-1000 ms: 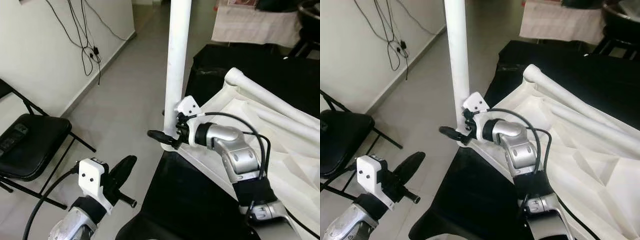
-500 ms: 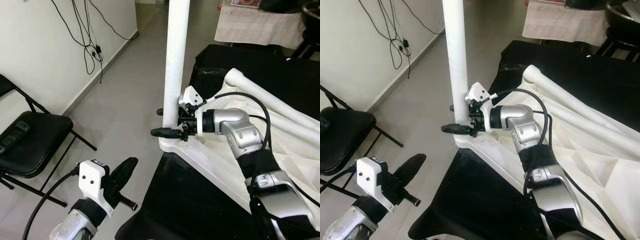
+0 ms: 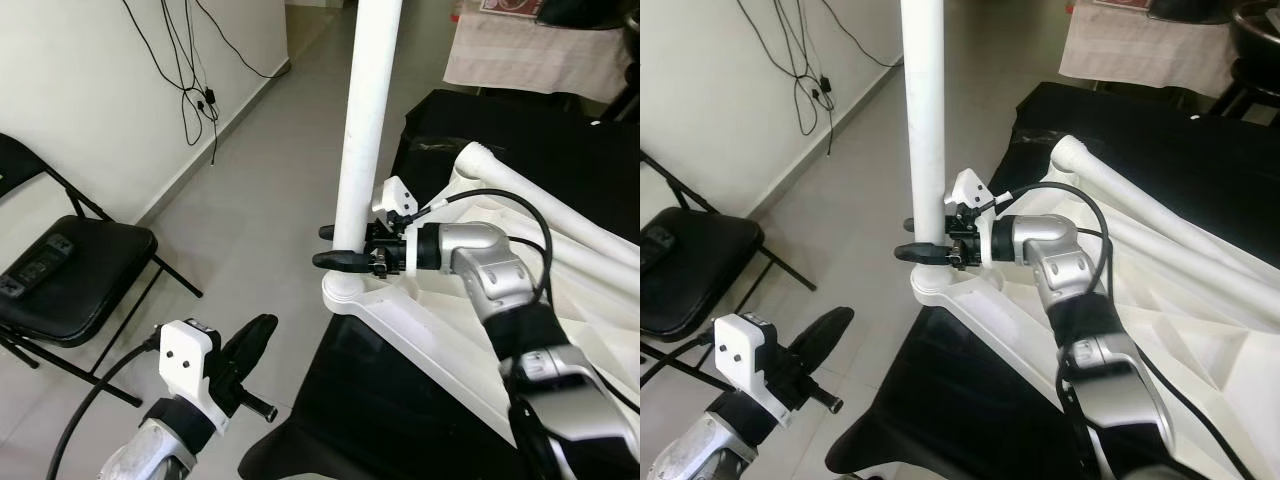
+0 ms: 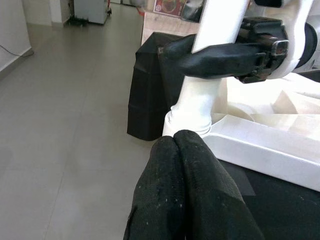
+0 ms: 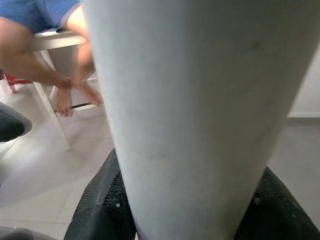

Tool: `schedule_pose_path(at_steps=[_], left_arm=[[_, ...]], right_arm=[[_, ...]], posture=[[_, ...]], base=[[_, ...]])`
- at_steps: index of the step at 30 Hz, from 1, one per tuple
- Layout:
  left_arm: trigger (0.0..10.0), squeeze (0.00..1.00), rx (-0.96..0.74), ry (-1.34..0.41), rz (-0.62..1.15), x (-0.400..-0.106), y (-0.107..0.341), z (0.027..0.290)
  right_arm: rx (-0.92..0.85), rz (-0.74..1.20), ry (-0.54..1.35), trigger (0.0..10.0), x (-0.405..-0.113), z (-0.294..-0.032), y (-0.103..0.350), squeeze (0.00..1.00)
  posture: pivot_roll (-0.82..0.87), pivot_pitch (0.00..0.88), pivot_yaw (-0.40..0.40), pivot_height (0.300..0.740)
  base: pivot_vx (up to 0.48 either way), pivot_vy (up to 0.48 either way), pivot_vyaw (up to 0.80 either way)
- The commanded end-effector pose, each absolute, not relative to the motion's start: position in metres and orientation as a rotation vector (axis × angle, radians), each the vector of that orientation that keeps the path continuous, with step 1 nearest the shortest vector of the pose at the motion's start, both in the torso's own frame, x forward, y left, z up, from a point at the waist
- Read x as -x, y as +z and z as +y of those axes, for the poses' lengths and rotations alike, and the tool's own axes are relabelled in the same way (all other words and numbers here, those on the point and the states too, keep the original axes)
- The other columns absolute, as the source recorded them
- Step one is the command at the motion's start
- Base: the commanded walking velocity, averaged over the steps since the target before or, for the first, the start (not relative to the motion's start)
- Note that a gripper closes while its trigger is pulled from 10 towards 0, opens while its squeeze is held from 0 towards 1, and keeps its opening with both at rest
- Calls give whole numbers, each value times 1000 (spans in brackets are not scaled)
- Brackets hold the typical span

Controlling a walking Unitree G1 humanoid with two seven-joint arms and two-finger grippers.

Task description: Building children table

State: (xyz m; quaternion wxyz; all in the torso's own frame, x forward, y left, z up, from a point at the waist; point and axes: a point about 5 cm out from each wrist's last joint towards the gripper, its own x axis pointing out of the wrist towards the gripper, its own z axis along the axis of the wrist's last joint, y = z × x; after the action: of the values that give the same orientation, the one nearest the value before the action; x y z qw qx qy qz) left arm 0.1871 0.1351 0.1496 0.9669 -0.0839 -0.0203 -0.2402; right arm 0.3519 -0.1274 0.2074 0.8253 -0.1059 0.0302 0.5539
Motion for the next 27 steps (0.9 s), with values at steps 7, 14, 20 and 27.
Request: schedule_pose_path(at_steps=[7, 14, 20, 27], left_arm=[[10000, 0, 170, -490, -12, -190, 144, 142], [10000, 0, 171, -484, -15, -192, 142, 141], [10000, 0, 173, -469, -19, -192, 142, 141], [10000, 0, 177, -485, -18, -191, 142, 138]], right_arm=[[154, 211, 309, 0, -308, -120, 150, 0], [166, 190, 457, 4980, -319, -101, 156, 0], [133, 130, 704, 10000, -326, -84, 171, 1000], [230, 11, 1179, 10000, -326, -77, 206, 1000]], posture=[[-58, 142, 19, 740], [-51, 123, 0, 740], [-44, 120, 1, 740], [-33, 128, 3, 740]], base=[[0, 0, 0], [0, 0, 0], [0, 0, 0], [0, 0, 0]])
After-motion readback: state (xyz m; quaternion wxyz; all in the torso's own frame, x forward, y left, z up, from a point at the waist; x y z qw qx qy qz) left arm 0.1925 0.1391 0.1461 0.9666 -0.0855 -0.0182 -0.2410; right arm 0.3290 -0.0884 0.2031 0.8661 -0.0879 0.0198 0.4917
